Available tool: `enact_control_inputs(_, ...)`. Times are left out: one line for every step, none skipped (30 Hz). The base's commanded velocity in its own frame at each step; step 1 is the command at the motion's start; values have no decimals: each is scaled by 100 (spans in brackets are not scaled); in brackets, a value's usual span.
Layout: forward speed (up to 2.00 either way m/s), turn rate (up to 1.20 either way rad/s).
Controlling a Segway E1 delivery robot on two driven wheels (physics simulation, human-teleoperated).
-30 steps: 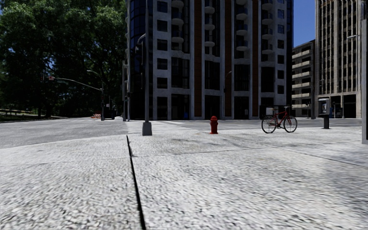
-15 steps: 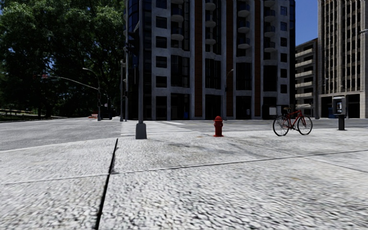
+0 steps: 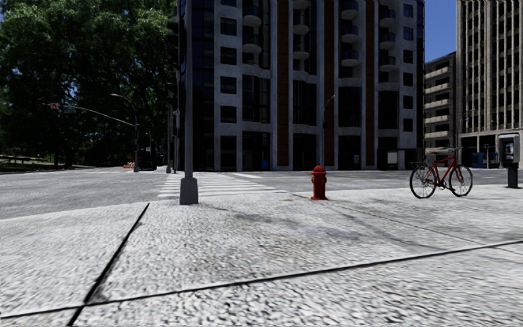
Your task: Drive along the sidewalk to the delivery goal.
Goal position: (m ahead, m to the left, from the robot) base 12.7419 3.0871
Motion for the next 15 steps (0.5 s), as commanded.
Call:
enact_control_inputs(200, 21)
enact_control_inputs(200, 22)
enact_control_inputs(200, 22)
enact_control_inputs(200, 22)
enact_control_inputs(200, 22)
enact_control_inputs(200, 22)
enact_control_inputs(200, 22)
enact_control_inputs(200, 22)
enact_control_inputs(200, 22)
enact_control_inputs(200, 22)
enact_control_inputs(200, 22)
enact_control_inputs(200, 22)
enact_control_inputs(200, 22)
enact_control_inputs(200, 22)
enact_control_inputs(200, 22)
